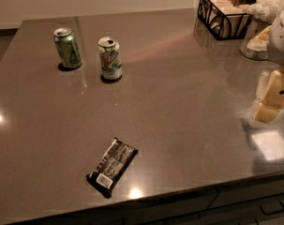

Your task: Move rxbar chocolate near 7up can

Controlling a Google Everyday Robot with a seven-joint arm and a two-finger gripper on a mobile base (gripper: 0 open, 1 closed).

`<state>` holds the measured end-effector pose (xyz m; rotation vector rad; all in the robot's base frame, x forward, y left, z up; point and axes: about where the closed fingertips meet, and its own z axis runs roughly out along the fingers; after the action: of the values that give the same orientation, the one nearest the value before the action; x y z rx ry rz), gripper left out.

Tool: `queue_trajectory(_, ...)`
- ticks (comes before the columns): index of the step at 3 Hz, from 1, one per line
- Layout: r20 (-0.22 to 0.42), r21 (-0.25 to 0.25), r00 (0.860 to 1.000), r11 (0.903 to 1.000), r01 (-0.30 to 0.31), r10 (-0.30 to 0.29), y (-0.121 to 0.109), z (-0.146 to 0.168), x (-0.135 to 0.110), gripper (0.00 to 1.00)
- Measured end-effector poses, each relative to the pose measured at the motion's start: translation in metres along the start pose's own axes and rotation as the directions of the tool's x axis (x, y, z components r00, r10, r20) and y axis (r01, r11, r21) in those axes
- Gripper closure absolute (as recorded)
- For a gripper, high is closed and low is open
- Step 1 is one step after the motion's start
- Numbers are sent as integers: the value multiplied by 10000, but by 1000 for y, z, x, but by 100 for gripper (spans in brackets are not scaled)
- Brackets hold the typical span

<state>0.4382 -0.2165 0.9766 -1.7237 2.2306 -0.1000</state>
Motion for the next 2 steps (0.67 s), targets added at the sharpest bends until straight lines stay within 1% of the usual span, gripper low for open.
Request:
queue_trajectory(1, 1, 2, 10000, 10000, 0, 0, 0, 0, 0, 0)
queue_trajectory(2, 64, -21, 9998, 9998, 193, -193, 0, -1, -6, 0)
